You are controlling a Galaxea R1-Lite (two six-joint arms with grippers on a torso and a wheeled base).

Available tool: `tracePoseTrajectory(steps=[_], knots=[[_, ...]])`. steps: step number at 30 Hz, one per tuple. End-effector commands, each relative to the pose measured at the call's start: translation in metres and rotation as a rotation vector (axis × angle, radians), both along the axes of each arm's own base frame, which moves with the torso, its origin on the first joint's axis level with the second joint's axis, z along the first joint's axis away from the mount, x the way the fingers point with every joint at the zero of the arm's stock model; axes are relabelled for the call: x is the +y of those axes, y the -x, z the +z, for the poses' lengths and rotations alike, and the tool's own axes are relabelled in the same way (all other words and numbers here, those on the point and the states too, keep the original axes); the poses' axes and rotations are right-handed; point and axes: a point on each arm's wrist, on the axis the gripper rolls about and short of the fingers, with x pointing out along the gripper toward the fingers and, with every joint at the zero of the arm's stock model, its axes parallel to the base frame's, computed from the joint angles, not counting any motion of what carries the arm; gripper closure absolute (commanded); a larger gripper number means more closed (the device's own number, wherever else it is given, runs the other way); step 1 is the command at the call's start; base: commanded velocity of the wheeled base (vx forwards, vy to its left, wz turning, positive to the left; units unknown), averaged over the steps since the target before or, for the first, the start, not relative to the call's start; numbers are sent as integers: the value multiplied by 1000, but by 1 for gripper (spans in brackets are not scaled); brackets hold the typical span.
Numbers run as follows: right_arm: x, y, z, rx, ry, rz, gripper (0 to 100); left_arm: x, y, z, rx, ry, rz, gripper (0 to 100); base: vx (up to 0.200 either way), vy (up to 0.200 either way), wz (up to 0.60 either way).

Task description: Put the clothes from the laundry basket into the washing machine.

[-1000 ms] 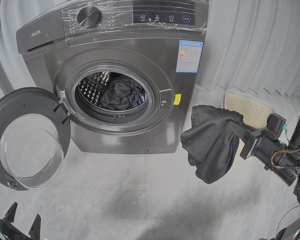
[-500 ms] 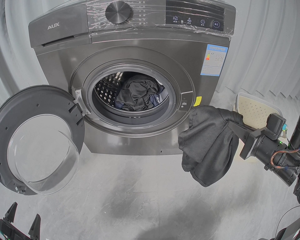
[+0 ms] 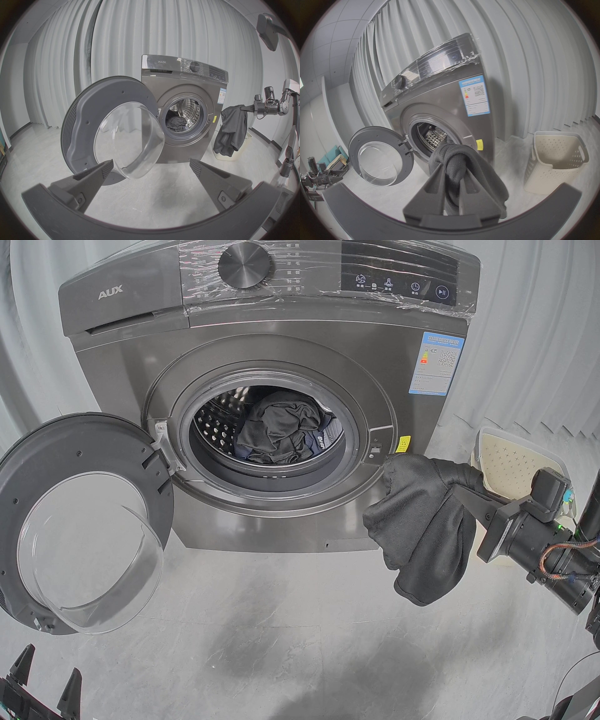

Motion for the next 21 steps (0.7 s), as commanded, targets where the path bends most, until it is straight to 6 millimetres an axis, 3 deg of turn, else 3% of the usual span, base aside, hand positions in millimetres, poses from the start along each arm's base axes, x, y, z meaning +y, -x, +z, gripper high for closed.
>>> tracePoseTrajectory(steps=[1, 18, 21], knots=[[9, 3, -2, 7, 4, 43, 100, 0, 0, -5, 4, -9, 0, 0, 0, 0, 0], [75, -25, -13, 57, -94, 172, 100, 0, 0, -4, -12, -67, -13, 0, 0, 0, 0], [91, -27, -14, 36, -116, 210, 100, -2, 7, 32, -156, -32, -71, 0, 0, 0, 0]])
